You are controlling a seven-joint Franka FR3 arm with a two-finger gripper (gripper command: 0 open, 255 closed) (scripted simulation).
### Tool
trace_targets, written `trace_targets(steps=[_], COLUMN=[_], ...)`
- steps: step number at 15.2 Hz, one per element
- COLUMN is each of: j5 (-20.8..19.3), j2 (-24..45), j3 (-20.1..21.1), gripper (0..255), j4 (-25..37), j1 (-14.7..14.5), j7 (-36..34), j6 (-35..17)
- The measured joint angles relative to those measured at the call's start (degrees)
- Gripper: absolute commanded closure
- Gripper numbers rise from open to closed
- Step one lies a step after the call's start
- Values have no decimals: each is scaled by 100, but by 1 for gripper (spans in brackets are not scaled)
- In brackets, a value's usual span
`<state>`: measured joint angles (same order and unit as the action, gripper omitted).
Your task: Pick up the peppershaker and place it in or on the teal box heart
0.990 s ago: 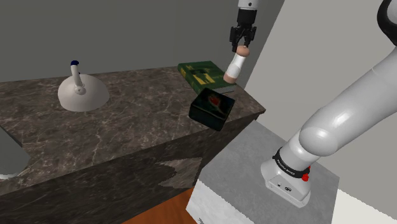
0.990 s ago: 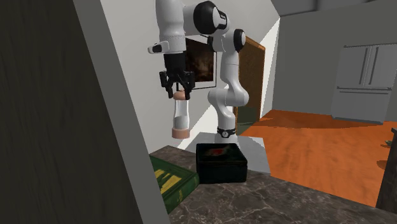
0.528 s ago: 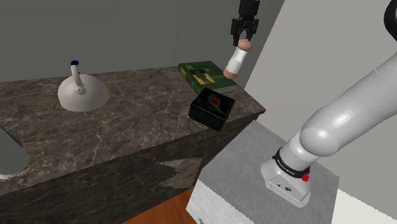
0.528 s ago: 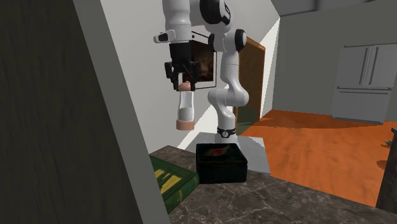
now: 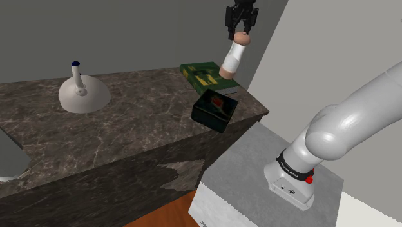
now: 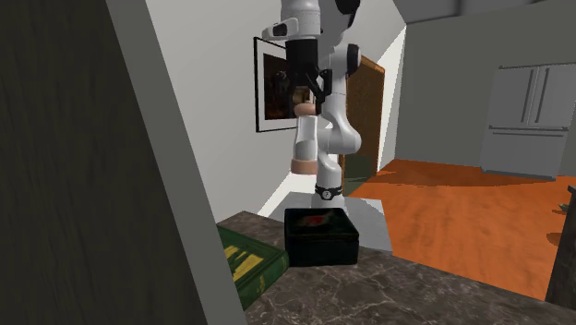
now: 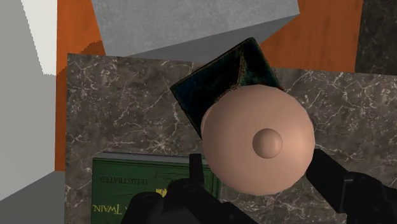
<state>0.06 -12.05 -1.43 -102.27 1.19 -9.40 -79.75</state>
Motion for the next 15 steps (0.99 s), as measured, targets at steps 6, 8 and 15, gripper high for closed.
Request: trace_targets(steps=[6, 8, 15], j5=[118, 118, 123], j2=[-107, -137, -219], j3=[230, 231, 239], gripper=[255, 255, 255], j4=[-104, -280, -911], j1=[-152, -152, -158], j7=[-387, -387, -388], j6=[4, -141, -688])
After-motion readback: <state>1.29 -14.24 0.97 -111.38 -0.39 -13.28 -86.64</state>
